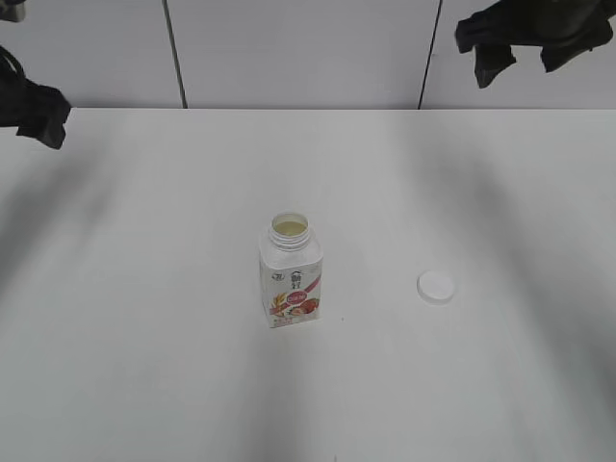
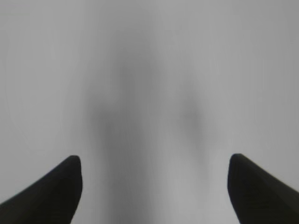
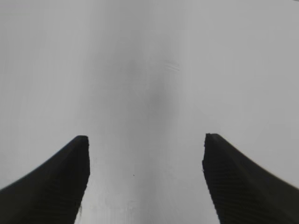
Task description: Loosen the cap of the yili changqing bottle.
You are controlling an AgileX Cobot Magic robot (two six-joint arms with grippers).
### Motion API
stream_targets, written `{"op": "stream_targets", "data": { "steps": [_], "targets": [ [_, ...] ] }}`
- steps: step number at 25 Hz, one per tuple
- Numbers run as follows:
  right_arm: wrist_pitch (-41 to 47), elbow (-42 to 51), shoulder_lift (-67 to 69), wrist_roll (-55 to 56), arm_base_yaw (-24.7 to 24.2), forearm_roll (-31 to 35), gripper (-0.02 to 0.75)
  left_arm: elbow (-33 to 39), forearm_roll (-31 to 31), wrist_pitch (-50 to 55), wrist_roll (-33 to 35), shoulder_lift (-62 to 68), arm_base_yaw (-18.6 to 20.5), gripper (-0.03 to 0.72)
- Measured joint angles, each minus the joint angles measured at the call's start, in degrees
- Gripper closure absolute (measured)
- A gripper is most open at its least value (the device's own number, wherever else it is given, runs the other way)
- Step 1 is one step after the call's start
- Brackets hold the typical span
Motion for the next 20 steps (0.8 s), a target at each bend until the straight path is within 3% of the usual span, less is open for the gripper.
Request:
{"op": "stream_targets", "data": {
  "steps": [4, 12, 20],
  "targets": [
    [4.7, -1.6, 0.0, -4.9, -3.4, 4.4, 0.142, -3.8, -5.5, 4.7, 5.6, -0.2, 0.0, 0.113],
    [12.6, -2.2, 0.0, -12.8, -12.2, 13.5, 0.142, -5.0, -6.9, 10.3, 7.6, -0.4, 0.0, 0.116],
    [13.2, -2.2, -0.1, -20.9, -19.3, 19.8, 0.142, -5.0, -11.1, 17.3, 10.6, -0.4, 0.0, 0.122]
  ]
}}
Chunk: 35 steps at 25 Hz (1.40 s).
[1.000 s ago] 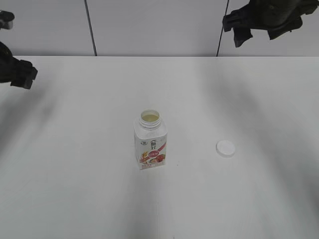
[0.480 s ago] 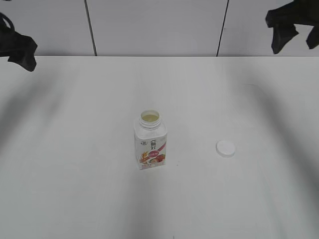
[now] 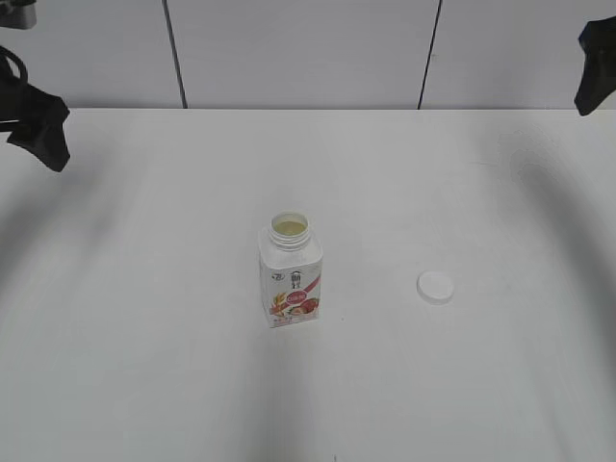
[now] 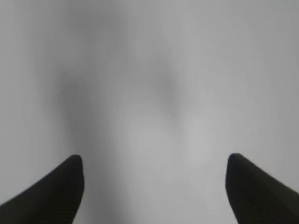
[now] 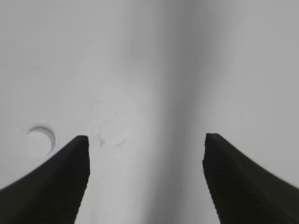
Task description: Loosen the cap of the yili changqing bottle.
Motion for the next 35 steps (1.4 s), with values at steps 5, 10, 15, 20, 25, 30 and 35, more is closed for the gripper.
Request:
{"op": "stream_targets", "data": {
  "steps": [5, 10, 15, 20, 25, 30, 35],
  "targets": [
    [0.1, 0.9, -1.2, -1.5, -3.4, 0.0, 0.142, -0.1, -0.2, 5.5, 0.0, 0.0, 0.0, 0.123],
    [0.1, 5.1, -6.4, -1.9, -3.8, -0.1, 0.142, -0.1, -1.3, 12.1, -0.1, 0.0, 0.0, 0.123],
    [0.1, 12.9, -12.5, -2.0, -3.8, -0.1, 0.142, 2.5, -4.8, 12.5, -1.5, -2.4, 0.1, 0.123],
    [0.3, 20.8, -19.7, -2.0, -3.8, -0.1, 0.143, 9.8, -5.8, 12.7, -1.7, -8.2, 0.1, 0.123],
    [0.3, 26.8, -27.7, -2.0, -3.8, -0.1, 0.143, 20.0, -3.9, 12.7, -1.7, -16.5, 0.1, 0.123],
    [0.4, 31.1, -35.7, -2.1, -3.8, -0.1, 0.143, 29.0, -3.9, 9.8, -1.8, -26.7, 0.1, 0.134],
    [0.4, 35.4, -42.5, -2.1, -3.8, -0.1, 0.143, 36.5, -3.9, 8.2, -1.8, -37.9, 0.1, 0.134]
  ]
}}
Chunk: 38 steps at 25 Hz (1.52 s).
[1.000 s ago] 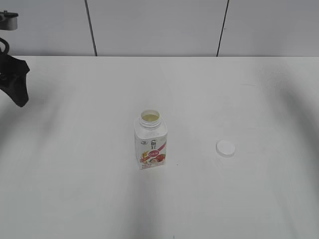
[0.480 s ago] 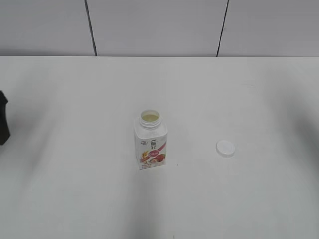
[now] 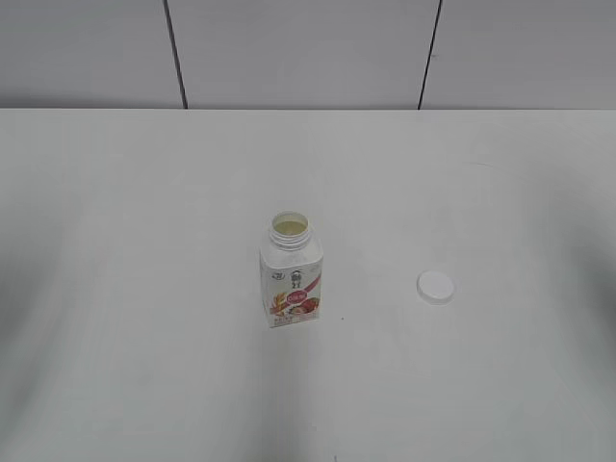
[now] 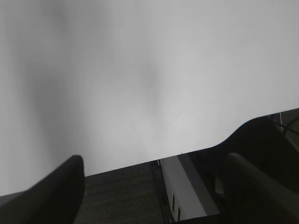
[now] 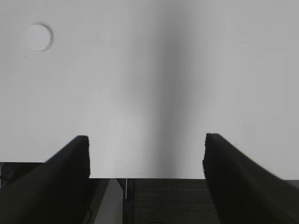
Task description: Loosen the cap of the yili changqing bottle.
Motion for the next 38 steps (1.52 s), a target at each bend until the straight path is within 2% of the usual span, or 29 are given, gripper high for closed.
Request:
{"op": "stream_targets", "data": {
  "steps": [8, 15, 30, 38],
  "targets": [
    [0.1, 6.6, -9.3, 0.0, 0.0, 0.0, 0.143, 6.9, -0.4, -1.9, -3.6, -19.7, 0.0, 0.134],
    [0.1, 11.1, -17.9, 0.3, 0.0, 0.4, 0.143, 12.4, -0.5, -4.3, -4.3, -31.7, 0.0, 0.135],
    [0.0, 21.6, -29.6, 0.4, 0.0, 2.7, 0.143, 12.7, -0.5, -4.4, -4.4, -50.1, 0.0, 0.136],
    [-5.5, 30.1, -36.5, 0.7, 0.0, 2.7, 0.143, 12.7, -0.6, -4.4, -4.4, -58.3, 0.0, 0.136]
  ]
}}
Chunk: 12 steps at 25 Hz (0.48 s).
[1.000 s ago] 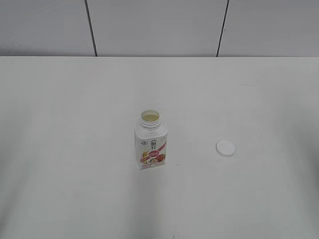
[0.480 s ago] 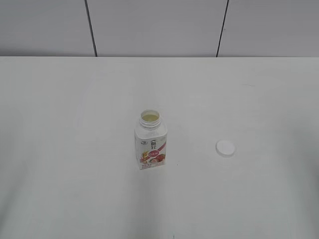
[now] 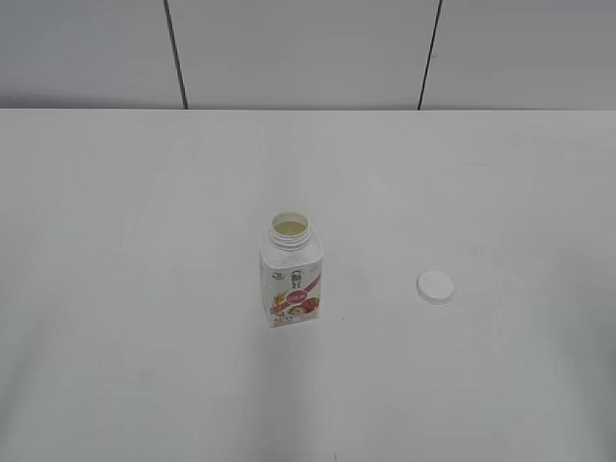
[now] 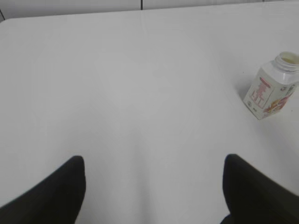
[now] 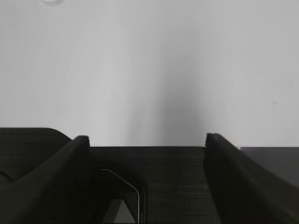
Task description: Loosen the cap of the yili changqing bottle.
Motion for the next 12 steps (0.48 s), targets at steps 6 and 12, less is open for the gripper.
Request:
{"op": "stream_targets", "data": {
  "steps": [6, 12],
  "targets": [
    [-1.1, 0.1, -3.2, 0.2, 0.0, 0.2, 0.143, 0.0, -0.4, 0.0, 0.0, -4.5, 0.0, 0.137],
    [-1.2, 0.4, -8.3, 0.3, 0.0, 0.2, 0.143, 0.1, -0.4, 0.0, 0.0, -4.5, 0.0, 0.137]
  ]
}}
